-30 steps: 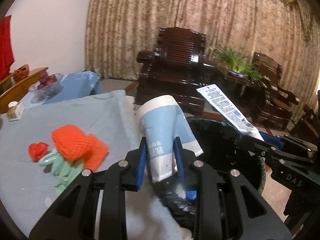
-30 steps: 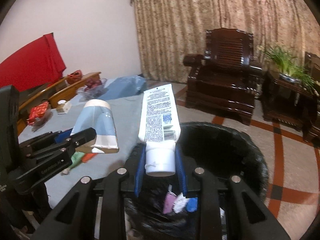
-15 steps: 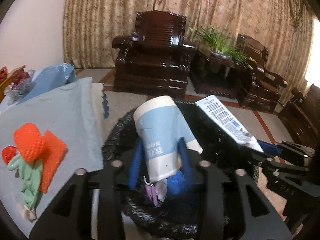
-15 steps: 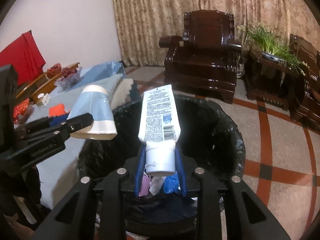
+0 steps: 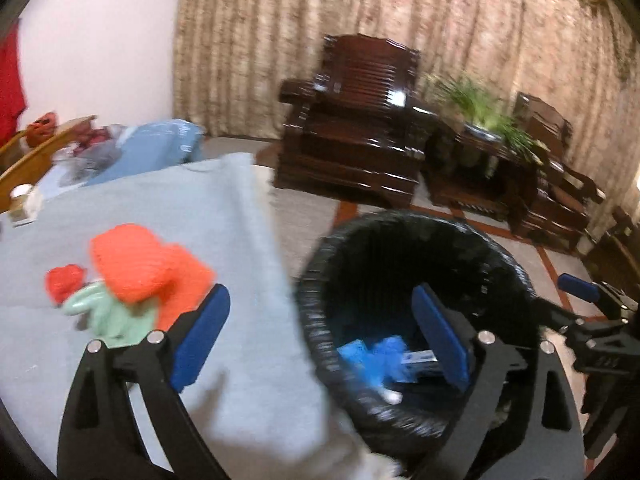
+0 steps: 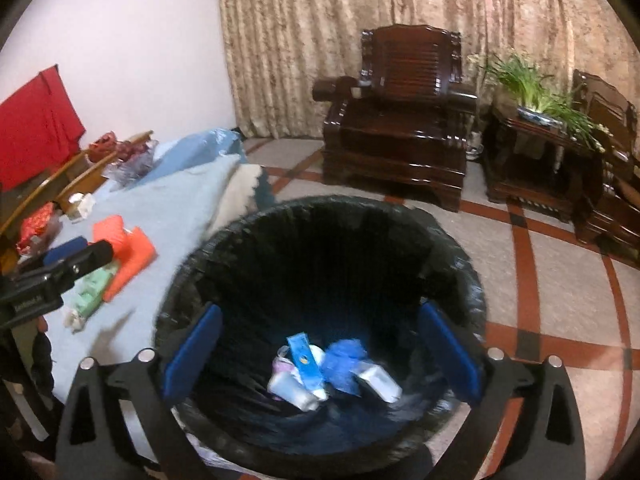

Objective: Collect trash
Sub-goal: 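Move both grippers back over the table toward the remaining trash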

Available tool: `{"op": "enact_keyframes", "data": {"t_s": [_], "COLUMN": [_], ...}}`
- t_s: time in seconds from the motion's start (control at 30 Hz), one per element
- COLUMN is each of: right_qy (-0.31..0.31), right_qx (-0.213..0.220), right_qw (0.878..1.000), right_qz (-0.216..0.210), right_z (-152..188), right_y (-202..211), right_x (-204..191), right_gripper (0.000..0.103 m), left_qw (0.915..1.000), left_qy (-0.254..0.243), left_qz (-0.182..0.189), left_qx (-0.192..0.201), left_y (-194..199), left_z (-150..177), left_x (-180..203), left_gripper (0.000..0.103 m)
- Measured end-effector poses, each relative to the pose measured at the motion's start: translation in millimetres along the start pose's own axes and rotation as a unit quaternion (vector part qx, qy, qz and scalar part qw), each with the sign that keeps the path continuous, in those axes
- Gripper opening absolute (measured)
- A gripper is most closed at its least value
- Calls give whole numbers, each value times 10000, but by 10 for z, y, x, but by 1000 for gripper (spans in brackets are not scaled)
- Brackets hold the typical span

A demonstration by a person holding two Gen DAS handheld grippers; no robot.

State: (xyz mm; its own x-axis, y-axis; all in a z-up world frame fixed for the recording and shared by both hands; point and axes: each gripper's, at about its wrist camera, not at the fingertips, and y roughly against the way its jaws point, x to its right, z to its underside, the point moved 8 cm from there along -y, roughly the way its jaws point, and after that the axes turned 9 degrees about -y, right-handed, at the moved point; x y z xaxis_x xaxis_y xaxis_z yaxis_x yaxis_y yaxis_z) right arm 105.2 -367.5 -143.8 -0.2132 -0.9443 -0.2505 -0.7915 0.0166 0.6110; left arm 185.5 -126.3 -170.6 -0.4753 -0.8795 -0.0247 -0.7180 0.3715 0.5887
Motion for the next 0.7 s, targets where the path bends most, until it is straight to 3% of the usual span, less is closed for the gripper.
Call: {"op": "enact_keyframes", "data": {"t_s": [0.33,0.7], "right_qy": [338,802], "right_qx": [-61,-46], "right_qw": [9962,9881], "right_qz": [-806,-1309], "right_z": [-25,-67], "right_y": [-186,-527], "right_x": [-965,-1903], "right_gripper": [97,97], "left_qw": [9918,9786], "left_qy": [598,932], "left_qz": [-1117,-1836], "left_qx": [151,43], "left_y": [592,821], "left_z": [167,396], "left_x": [-1125,-1890], "left_gripper": [91,91]}}
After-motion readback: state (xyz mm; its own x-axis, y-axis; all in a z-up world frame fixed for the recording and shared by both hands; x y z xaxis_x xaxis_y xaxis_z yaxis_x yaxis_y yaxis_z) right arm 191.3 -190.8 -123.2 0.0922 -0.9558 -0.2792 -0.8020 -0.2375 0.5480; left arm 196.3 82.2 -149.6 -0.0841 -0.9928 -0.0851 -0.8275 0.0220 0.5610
